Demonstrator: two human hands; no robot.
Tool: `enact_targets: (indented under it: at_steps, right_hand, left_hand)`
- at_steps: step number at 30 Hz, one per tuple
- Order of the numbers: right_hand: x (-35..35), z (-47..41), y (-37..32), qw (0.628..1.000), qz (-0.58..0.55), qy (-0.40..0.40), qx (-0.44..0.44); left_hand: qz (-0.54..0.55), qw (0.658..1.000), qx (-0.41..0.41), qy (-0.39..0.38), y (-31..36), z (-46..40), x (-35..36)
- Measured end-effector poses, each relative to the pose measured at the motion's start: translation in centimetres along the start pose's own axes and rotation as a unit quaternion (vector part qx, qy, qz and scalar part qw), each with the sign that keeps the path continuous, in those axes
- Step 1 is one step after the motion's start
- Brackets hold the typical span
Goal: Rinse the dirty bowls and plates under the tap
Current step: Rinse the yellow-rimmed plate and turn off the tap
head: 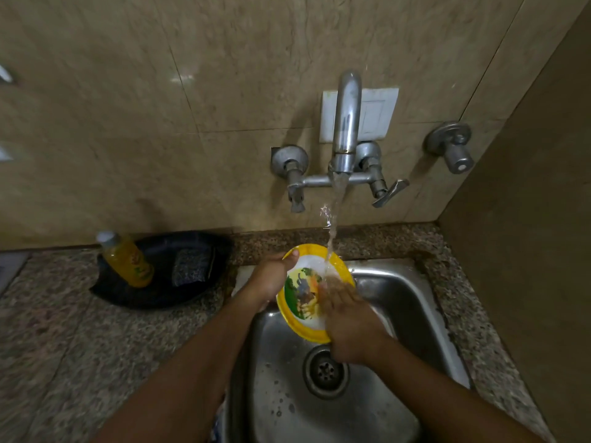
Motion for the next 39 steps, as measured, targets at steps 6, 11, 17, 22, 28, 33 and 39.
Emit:
enact_targets:
  at_steps: [6,11,17,22,28,33,39]
  right_hand:
    - [1.2,1.4,0.0,0.994,-0.04,0.045,-0.089]
    - [0.1,1.6,0.5,0.976,-0.199,-0.067,-0.063]
    - [-0.3,-0.4,-0.4,0.959,-0.279,-0.022,0.048]
    - [-1.2,0.1,-3.8,0.965,-0.235,0.084,-0.08]
    - [-0.6,0.1,0.0,0.987,-0.131,0.087,-0.016]
    - [-3.9,2.8,2.1,0.946,-0.169,0.273,-0.04]
    - [-2.8,4.3,6.1,0.764,-0.446,0.391,0.254]
  left_hand:
    - [0.023,0.998,-0.038,-0.036,-0.1,1.3,-0.4]
    - [0.032,0.997,-0.054,-0.052,-1.6,1.3,0.6]
    - [0.075,0.991,-0.1,-0.056,-3.5,1.8,2.5]
    - [0.129,0.989,-0.055,-0.038,-3.1,0.7,1.7]
    - [0.17,0.983,-0.055,-0.043,-3.2,1.6,3.6]
    - [0.254,0.962,-0.051,-0.09,-3.0,1.4,3.0]
    - [0.246,0.963,-0.014,-0.108,-2.3,2.4,3.6]
Point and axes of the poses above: each hand's wrist, its own z-axis away from the middle knuckle, its own x-axis out of the palm, y = z × x, the point moved 5 cm from there along -z, towards the middle knuckle, and after that the axes turned 12 degrees about -x, right-handed, at the moved point
